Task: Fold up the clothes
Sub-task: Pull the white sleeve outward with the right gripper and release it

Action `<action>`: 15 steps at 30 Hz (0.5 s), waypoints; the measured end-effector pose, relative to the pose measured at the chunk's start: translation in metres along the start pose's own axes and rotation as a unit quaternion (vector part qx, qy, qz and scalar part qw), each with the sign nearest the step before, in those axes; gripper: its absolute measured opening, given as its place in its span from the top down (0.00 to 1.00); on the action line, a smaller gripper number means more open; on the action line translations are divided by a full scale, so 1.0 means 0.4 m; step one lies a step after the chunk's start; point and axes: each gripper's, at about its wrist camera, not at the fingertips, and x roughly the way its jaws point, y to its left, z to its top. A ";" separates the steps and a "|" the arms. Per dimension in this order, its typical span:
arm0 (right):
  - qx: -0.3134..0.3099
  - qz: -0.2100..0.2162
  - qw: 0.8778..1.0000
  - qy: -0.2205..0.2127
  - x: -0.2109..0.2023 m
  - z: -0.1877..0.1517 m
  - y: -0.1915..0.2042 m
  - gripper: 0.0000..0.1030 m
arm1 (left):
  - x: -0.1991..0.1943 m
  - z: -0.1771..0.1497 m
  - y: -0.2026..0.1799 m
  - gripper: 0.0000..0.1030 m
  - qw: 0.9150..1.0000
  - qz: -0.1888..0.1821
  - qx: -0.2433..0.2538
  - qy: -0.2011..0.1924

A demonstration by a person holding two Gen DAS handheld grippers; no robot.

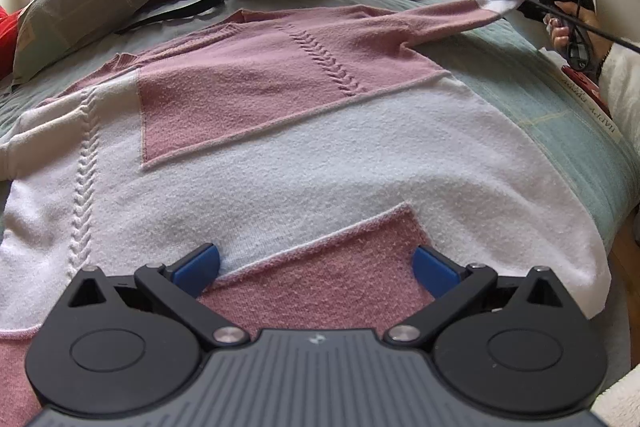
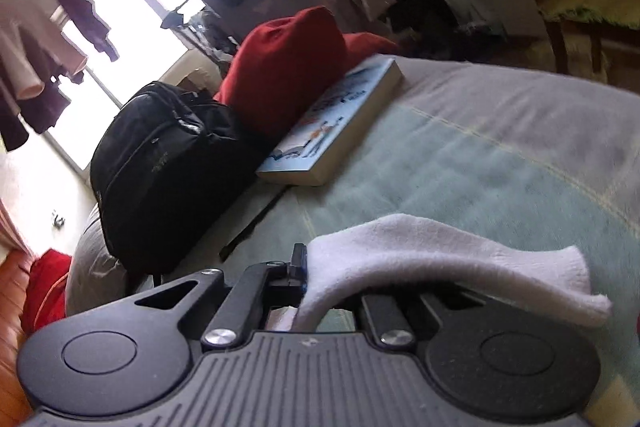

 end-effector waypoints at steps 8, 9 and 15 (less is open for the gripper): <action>0.077 -0.020 0.995 0.053 -0.063 -0.085 -0.136 0.63 | 0.004 0.000 0.005 0.01 1.000 -0.005 0.002 -0.003; 0.099 -0.010 0.994 0.051 -0.074 -0.093 -0.157 0.62 | 0.005 0.000 0.004 0.01 1.000 -0.004 0.002 -0.004; 0.196 0.020 0.980 0.013 -0.081 -0.086 -0.230 0.58 | 0.006 -0.002 -0.003 0.01 1.000 0.003 0.003 -0.006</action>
